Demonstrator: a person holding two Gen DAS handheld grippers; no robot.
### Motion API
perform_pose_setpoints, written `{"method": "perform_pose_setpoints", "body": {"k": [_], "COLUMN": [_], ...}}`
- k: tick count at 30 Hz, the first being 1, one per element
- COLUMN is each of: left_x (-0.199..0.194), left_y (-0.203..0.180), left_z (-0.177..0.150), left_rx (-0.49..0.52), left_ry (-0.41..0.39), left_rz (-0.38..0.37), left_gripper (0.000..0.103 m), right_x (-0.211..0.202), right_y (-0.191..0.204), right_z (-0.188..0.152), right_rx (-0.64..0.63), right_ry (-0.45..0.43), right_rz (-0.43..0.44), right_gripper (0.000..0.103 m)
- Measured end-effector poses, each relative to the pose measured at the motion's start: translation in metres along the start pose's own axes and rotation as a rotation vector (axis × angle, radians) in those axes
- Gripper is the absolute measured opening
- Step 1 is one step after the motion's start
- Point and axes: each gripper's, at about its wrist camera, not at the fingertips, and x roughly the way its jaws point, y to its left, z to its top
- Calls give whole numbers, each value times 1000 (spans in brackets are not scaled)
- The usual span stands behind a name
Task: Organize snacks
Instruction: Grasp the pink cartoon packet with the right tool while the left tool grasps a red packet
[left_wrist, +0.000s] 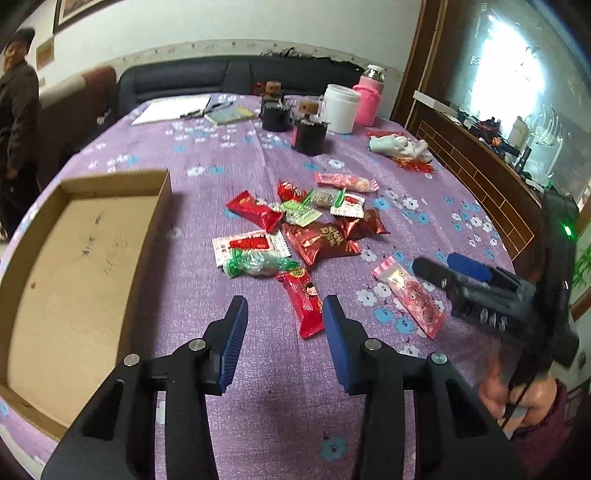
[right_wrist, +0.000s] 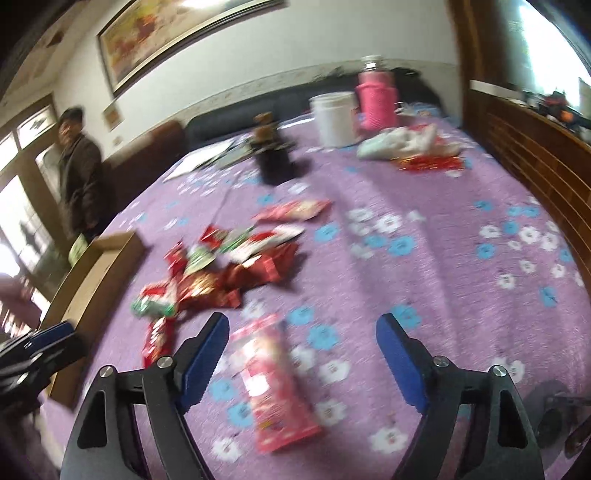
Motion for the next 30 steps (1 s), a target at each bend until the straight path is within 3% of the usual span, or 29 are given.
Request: {"method": "perform_pose_setpoints", "body": {"k": [6, 11, 15, 23, 30], "left_x": [14, 29, 47, 73, 82], "left_y": [7, -7, -10, -14, -26], "left_z": [4, 6, 10, 9, 12], "left_rx": [-74, -34, -41, -27, 19], "left_ry": [57, 85, 112, 132, 105], "left_rz": [-42, -47, -35, 8, 52], "left_gripper": [40, 41, 41, 42, 58], "right_x": [10, 25, 28, 27, 29], "right_y": [25, 29, 24, 12, 13], "right_z": [-10, -17, -18, -17, -17], "right_rx": [-113, -132, -112, -53, -60], "right_ry": [72, 120, 129, 104, 105], "right_rz": [2, -16, -4, -12, -10], "right_gripper": [78, 58, 32, 34, 36]}}
